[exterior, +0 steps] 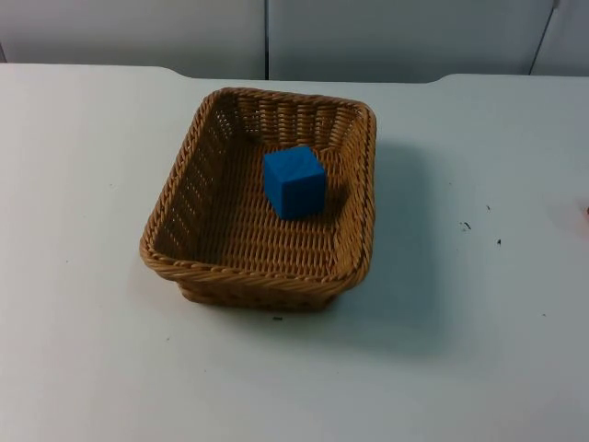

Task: Pick up the basket with the left hand and place the blue cube into the basket with the right hand.

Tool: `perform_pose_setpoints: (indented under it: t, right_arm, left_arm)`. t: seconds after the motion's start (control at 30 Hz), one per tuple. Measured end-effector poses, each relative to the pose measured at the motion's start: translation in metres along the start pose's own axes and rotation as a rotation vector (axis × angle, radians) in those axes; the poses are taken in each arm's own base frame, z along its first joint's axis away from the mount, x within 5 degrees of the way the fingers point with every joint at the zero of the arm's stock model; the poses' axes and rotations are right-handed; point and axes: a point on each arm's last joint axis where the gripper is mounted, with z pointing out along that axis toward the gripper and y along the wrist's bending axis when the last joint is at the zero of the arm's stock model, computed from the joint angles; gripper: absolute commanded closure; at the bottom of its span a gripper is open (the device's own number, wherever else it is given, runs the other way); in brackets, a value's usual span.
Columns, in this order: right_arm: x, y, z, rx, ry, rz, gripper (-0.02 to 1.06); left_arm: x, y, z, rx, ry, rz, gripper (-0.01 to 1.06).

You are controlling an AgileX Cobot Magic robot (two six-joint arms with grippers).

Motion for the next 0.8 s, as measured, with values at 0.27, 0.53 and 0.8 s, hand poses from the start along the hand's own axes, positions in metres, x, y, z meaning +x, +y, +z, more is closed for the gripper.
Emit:
perform_pose_setpoints:
  t: [0.27, 0.53, 0.8]
  right_arm:
    - [0.021, -0.001, -0.029, 0.008, -0.031, 0.035, 0.00]
    - [0.039, -0.001, -0.041, 0.015, -0.030, 0.052, 0.00]
    - [0.049, -0.002, -0.035, 0.039, 0.038, 0.043, 0.00]
  left_arm:
    - [0.010, -0.005, -0.014, -0.027, -0.062, 0.045, 0.28]
    - [0.025, -0.002, -0.010, -0.070, -0.024, 0.030, 0.28]
    - [0.029, 0.002, -0.009, -0.104, 0.002, -0.012, 0.28]
